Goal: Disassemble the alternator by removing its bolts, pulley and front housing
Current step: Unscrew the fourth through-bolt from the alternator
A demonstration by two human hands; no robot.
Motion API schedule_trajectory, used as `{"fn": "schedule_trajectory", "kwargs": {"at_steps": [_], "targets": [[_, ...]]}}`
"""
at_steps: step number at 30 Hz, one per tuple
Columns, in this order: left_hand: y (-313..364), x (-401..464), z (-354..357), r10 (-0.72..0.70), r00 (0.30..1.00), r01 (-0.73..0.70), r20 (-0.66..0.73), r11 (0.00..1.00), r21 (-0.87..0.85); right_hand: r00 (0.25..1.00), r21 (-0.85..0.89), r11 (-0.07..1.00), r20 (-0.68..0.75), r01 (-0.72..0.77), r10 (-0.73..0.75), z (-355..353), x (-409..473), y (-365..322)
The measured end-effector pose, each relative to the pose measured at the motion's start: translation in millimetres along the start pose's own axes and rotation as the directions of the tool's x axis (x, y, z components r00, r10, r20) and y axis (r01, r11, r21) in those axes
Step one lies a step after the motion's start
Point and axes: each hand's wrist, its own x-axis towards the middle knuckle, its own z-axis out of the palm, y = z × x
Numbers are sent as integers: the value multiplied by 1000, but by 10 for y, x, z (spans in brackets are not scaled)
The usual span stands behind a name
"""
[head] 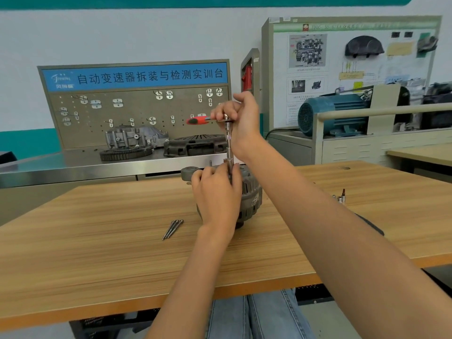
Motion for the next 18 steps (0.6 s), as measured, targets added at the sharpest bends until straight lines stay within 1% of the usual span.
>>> {"fn": "schedule_trajectory", "kwargs": {"at_steps": [1,2,3,4,5,6,7,8,9,10,11,13,14,16,18], "targets": [[-3,1,-1,-4,1000,4,10,1000,10,1000,23,1000,0,-9,9,2,6,2],[-7,3,-3,-9,1000,9,21,1000,13,1000,-5,1000,-15,-3,3,24,5,19],[-9,7,-12,-16,999,16,32,1000,3,998,-94,995,-54,29,-34,61,-12,43],[-10,8,-25,-24,999,25,38,1000,-17,991,-203,975,-83,87,-105,108,-46,83],[-14,10,-37,-29,999,31,44,999,-39,970,-373,910,-84,183,-230,133,-86,142],[-21,10,-47,-30,998,33,59,998,-53,920,-595,748,-34,295,-389,132,-130,218],[-27,15,-53,-28,997,32,76,998,-53,845,-813,469,50,344,-532,113,-172,295],[-35,17,-54,-21,996,24,89,999,-39,773,-938,179,126,297,-622,88,-199,356],[-35,14,-53,-13,996,15,93,1000,-20,730,-977,-15,168,211,-662,65,-214,388],[-28,7,-50,-10,996,11,88,1000,-9,714,-983,-77,174,167,-678,42,-216,394],[-19,5,-44,-12,997,12,77,1000,-6,708,-982,-43,162,183,-687,41,-213,378],[-2,-2,-27,-32,999,33,42,999,-29,746,-948,139,128,285,-653,55,-187,320],[0,-3,-16,-43,999,44,34,998,-41,775,-911,249,110,329,-622,77,-177,290],[-13,-9,8,-35,999,36,15,998,-50,847,-764,531,38,366,-530,118,-150,233],[-15,-18,19,-18,1000,17,-10,999,-49,912,-557,772,-62,305,-406,145,-131,165]]}}
